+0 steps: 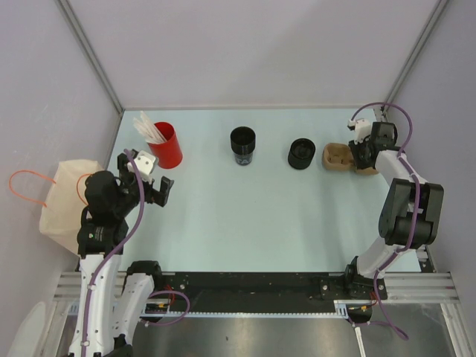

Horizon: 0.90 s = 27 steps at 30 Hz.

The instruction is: Pack the takeout coffee

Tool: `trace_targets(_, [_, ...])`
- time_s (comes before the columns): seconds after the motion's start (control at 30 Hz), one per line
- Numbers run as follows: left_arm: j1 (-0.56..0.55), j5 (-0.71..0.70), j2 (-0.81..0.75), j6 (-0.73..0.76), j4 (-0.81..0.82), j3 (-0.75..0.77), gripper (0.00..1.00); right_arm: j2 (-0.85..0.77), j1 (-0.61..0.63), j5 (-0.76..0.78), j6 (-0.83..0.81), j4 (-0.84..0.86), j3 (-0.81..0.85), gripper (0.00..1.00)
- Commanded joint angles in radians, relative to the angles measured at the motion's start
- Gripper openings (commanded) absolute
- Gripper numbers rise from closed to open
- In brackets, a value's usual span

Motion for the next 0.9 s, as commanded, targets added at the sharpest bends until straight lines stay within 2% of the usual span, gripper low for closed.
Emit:
trace_targets(0.0, [0.009, 0.023, 0.000, -0.022, 0.026, -0.010, 0.99, -0.001, 0.002, 0.027, -0.008, 0.044, 0.012, 0.25])
trace_targets(0.77, [0.014, 0.031, -0.004, -0.024, 0.028, -0.013, 0.99, 0.019, -0.023, -0.013, -0.024, 0.016, 0.006, 0.26])
trace_targets(0.87, [0.015, 0.032, -0.006, -0.024, 0.029, -0.013, 0.99, 0.016, -0.026, -0.033, -0.031, 0.004, 0.004, 0.29])
